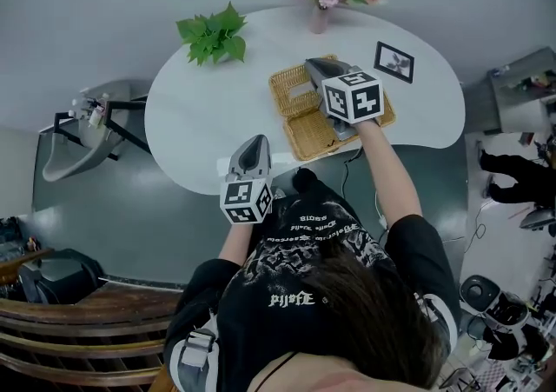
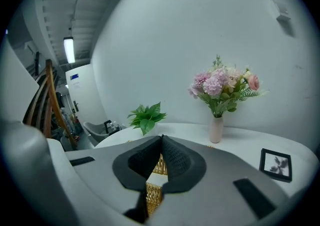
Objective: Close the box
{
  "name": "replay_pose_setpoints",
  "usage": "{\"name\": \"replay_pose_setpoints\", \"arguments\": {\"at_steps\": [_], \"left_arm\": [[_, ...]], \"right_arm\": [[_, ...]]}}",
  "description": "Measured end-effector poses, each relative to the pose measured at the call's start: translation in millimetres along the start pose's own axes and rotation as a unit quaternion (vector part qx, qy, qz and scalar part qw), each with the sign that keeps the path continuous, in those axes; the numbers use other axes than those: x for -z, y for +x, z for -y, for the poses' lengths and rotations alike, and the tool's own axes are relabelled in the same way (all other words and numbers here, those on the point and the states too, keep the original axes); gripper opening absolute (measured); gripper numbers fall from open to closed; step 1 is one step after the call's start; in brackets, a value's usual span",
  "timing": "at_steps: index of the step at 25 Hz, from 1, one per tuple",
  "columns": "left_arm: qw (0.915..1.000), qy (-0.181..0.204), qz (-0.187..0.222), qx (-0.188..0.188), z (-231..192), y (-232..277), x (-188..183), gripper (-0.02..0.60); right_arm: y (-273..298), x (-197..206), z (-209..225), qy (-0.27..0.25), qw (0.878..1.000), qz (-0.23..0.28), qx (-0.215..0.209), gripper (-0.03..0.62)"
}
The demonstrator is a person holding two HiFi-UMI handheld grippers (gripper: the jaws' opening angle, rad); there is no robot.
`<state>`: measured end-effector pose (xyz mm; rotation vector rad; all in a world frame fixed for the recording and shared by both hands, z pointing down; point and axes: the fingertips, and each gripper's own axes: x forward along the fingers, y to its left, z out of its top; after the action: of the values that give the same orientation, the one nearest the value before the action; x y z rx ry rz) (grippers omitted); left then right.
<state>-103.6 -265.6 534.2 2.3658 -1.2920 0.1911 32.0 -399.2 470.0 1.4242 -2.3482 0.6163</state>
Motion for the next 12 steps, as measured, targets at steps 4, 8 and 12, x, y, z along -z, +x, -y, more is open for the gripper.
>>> {"name": "replay_pose_setpoints", "arguments": {"at_steps": [4,8,12], "left_arm": [[0.9999,0.004,-0.001,0.01,8,-6,5,0.028],[0.9998,0.009,0.001,0.016,10,-15,4,0.028],[0.9997,0.009,-0.001,0.025,12,-22,7,0.028]], "right_arm": [[-15,-1,-2,0.01,1.0,0.016,0.0,0.035],[-27,-1,-7,-0.002,1.0,0.021,0.012,0.035],[-39,-4,-13,0.005,0.999,0.035,0.015,0.035]]}}
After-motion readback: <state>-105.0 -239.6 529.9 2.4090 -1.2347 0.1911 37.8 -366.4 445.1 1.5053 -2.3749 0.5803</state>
